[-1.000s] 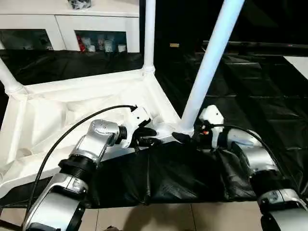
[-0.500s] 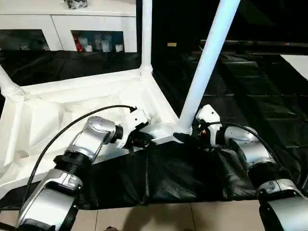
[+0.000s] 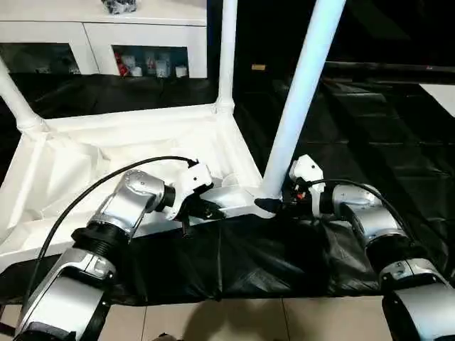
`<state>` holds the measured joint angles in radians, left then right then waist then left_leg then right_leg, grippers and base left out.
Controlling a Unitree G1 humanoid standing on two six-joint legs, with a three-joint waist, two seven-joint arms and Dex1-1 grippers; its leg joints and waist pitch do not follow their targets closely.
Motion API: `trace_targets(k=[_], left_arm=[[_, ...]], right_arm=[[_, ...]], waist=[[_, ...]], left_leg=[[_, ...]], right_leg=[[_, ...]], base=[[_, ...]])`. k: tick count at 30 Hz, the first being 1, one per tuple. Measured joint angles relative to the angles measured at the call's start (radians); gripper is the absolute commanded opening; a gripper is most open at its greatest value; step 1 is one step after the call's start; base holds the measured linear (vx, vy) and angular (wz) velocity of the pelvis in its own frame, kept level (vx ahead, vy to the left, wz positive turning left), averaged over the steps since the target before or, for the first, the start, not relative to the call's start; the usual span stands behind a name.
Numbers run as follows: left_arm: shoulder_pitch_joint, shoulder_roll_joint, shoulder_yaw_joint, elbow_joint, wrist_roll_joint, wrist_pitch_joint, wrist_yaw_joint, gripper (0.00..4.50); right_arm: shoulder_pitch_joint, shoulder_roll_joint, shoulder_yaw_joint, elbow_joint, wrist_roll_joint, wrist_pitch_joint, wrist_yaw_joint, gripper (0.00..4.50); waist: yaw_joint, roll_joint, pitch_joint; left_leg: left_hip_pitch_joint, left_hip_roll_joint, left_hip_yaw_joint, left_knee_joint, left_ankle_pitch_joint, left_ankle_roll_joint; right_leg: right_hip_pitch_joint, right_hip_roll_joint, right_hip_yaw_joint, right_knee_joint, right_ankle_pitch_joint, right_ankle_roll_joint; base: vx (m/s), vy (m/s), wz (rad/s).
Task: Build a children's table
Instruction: Rotate leg to tighten
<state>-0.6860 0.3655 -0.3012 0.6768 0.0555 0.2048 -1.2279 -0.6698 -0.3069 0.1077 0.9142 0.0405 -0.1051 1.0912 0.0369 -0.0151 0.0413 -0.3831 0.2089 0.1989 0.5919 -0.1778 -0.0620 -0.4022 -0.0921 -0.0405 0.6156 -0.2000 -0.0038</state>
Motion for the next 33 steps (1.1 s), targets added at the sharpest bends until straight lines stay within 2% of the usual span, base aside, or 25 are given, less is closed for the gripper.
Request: trace_targets(k=[2, 5, 9, 13, 16, 18, 19, 21, 23, 25, 30, 33], left_arm=[[-0.006, -0.005, 0.002, 0.017, 0.001, -0.008, 0.006, 0.0], [-0.023, -0.041, 0.013, 0.037, 0.017, 0.01, 0.078, 0.0], [-0.031, -0.119, 0.036, 0.046, 0.044, 0.07, 0.224, 0.0], [-0.045, -0.195, 0.057, 0.069, 0.054, 0.124, 0.34, 0.0], [-0.053, -0.214, 0.057, 0.087, 0.058, 0.125, 0.373, 0.0], [-0.053, -0.213, 0.057, 0.087, 0.06, 0.116, 0.371, 0.0], [-0.053, -0.212, 0.055, 0.087, 0.063, 0.107, 0.365, 0.0], [-0.05, -0.207, 0.053, 0.085, 0.067, 0.083, 0.346, 0.0], [-0.035, -0.185, 0.052, 0.072, 0.061, 0.044, 0.306, 0.0], [-0.025, -0.167, 0.053, 0.056, 0.05, 0.031, 0.262, 0.0], [0.007, -0.08, 0.044, 0.03, 0.015, -0.054, 0.096, 0.0], [0.017, -0.046, 0.03, 0.023, 0.008, -0.102, -0.011, 0.0]], right_arm=[[0.0, 0.008, -0.002, 0.002, -0.001, 0.002, -0.021, 2.67], [0.024, 0.056, -0.031, -0.012, -0.002, 0.018, -0.156, 2.67], [0.065, 0.163, -0.119, -0.048, 0.005, 0.068, -0.451, 2.67], [0.041, 0.25, -0.164, -0.003, 0.0, 0.064, -0.718, 2.66], [0.023, 0.269, -0.175, 0.032, -0.005, 0.041, -0.785, 2.66], [0.025, 0.269, -0.175, 0.035, -0.008, 0.025, -0.784, 2.66], [0.03, 0.268, -0.175, 0.034, -0.01, 0.014, -0.783, 3.01], [0.046, 0.248, -0.175, 0.015, -0.006, 0.006, -0.731, 3.36], [0.068, 0.212, -0.175, -0.016, 0.022, 0.007, -0.589, 3.43], [0.086, 0.175, -0.167, -0.042, 0.032, 0.007, -0.486, 3.73], [0.095, 0.046, -0.069, -0.09, 0.037, 0.006, -0.177, 3.73], [0.104, 0.015, -0.033, -0.106, 0.045, 0.005, -0.028, 3.73]], waist=[[0.0, 0.0, 0.0], [-0.002, -0.002, -0.001], [-0.005, -0.001, -0.001], [-0.01, 0.006, -0.004], [-0.011, 0.008, -0.006], [-0.01, 0.008, -0.005], [-0.009, 0.008, -0.005], [-0.006, 0.007, -0.005], [-0.006, 0.007, -0.005], [-0.006, 0.008, -0.005], [-0.002, 0.009, -0.005], [0.006, 0.009, -0.005]], left_leg=[[0.001, 0.0, 0.0, 0.0, 0.0, 0.0], [0.001, 0.0, 0.0, 0.0, 0.0, 0.0], [0.009, -0.002, 0.001, -0.001, 0.0, -0.001], [0.014, -0.004, 0.001, -0.002, 0.0, -0.001], [0.016, -0.004, 0.0, -0.003, 0.0, -0.001], [0.016, -0.004, 0.0, -0.005, 0.0, -0.001], [0.015, -0.004, 0.0, -0.006, 0.0, -0.001], [0.014, -0.004, 0.0, -0.008, 0.0, -0.001], [0.013, -0.004, 0.0, -0.01, 0.0, -0.001], [0.012, -0.004, 0.0, -0.011, 0.0, -0.001], [0.006, -0.001, 0.0, -0.013, 0.003, 0.004], [0.004, 0.0, 0.001, -0.012, 0.003, 0.004]], right_leg=[[0.0, 0.0, 0.0, 0.001, 0.0, 0.0], [0.001, 0.0, 0.0, 0.001, 0.001, -0.001], [0.007, -0.001, 0.003, -0.001, 0.002, -0.002], [0.012, -0.002, 0.004, -0.006, -0.001, 0.003], [0.013, -0.002, 0.003, -0.007, -0.002, 0.004], [0.013, -0.002, 0.003, -0.008, -0.002, 0.004], [0.013, -0.002, 0.003, -0.008, -0.002, 0.004], [0.012, -0.002, 0.003, -0.008, -0.002, 0.004], [0.01, -0.001, 0.002, -0.008, -0.002, 0.005], [0.008, -0.001, 0.002, -0.007, -0.001, 0.005], [0.001, 0.0, 0.0, -0.005, -0.005, 0.01], [0.001, 0.0, -0.001, -0.005, -0.006, 0.009]], base=[[0.0, 0.0, 0.0], [0.0, 0.0, 0.0], [0.0, 0.0, 0.0], [0.0, 0.0, 0.0], [0.0, 0.0, 0.0], [0.0, 0.0, 0.0], [0.0, 0.0, 0.0], [0.0, 0.0, 0.0], [0.0, 0.0, 0.0], [0.0, 0.0, 0.0], [0.0, 0.0, 0.0], [0.0, 0.0, 0.0]])
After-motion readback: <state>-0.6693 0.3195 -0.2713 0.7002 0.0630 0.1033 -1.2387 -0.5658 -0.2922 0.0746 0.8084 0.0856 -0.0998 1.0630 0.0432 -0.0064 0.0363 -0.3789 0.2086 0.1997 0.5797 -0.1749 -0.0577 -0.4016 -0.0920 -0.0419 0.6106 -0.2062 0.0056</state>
